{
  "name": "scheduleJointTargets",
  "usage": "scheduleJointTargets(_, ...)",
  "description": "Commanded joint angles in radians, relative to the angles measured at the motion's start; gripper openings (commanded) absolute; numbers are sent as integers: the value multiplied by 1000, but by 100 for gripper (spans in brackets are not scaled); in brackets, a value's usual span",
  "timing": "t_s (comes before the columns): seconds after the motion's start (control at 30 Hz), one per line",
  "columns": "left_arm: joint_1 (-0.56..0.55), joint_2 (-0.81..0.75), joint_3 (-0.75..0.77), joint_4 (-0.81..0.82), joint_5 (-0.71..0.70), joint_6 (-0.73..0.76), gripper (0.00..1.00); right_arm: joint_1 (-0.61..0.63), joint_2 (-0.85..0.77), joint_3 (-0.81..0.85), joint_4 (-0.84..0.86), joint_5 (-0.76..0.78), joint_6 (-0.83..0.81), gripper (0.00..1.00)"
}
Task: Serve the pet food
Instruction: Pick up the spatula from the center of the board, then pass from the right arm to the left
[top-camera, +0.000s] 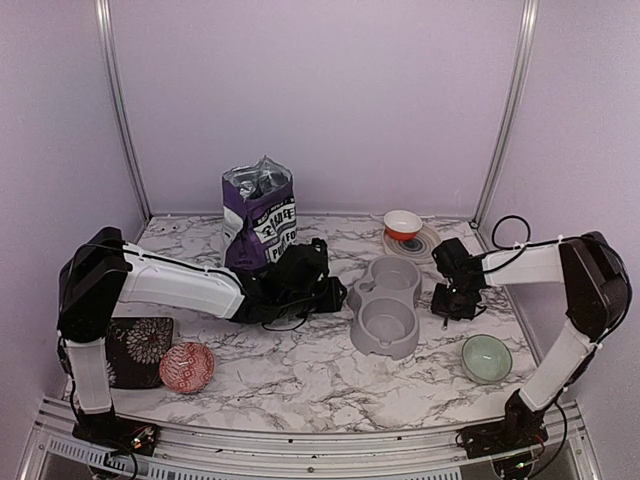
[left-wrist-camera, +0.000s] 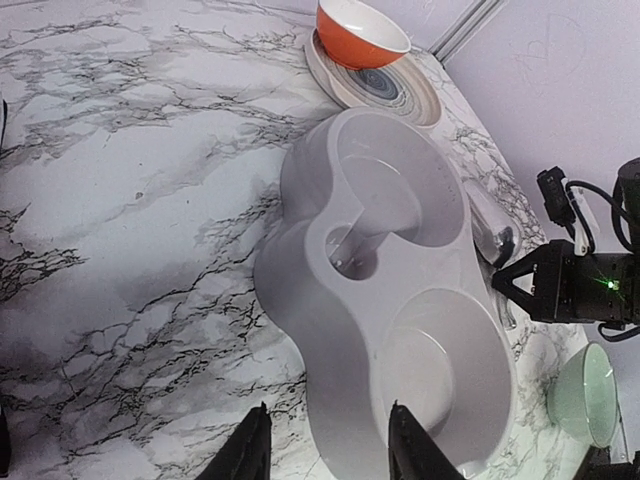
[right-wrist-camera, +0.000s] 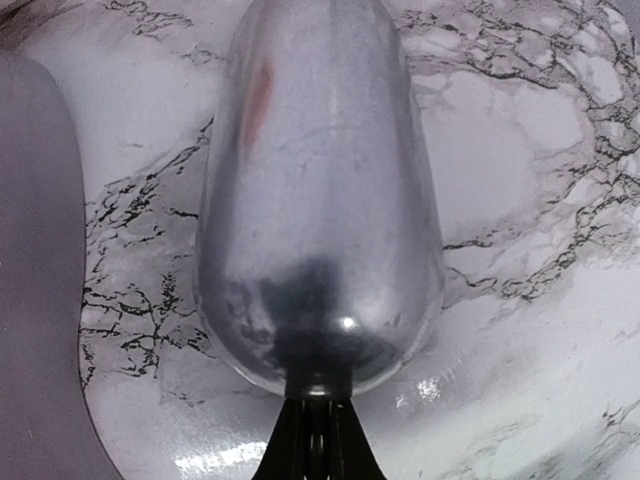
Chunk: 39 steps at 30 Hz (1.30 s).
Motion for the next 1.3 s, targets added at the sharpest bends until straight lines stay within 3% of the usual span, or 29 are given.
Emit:
scheduleJointTargets(0.0, -2, -39, -38, 62, 19, 38, 40, -12, -72, 9, -26, 33, -15, 0)
scheduleJointTargets(0.33, -3, -64, -84, 121, 41, 64, 40, -12, -239, 25, -31, 75, -20, 0)
scheduleJointTargets(0.83, -2, -134, -94, 168, 120, 151, 38, -12, -550, -3, 257, -28, -119, 0)
scheduleJointTargets(1.07, 22, -184, -111, 220, 234, 151, 38, -12, -579, -23, 436, -182, -138, 0)
scheduleJointTargets(1.27, 43, -218, -111, 297, 433, 206, 40, 9, -560, -36, 636, -365, -108, 0)
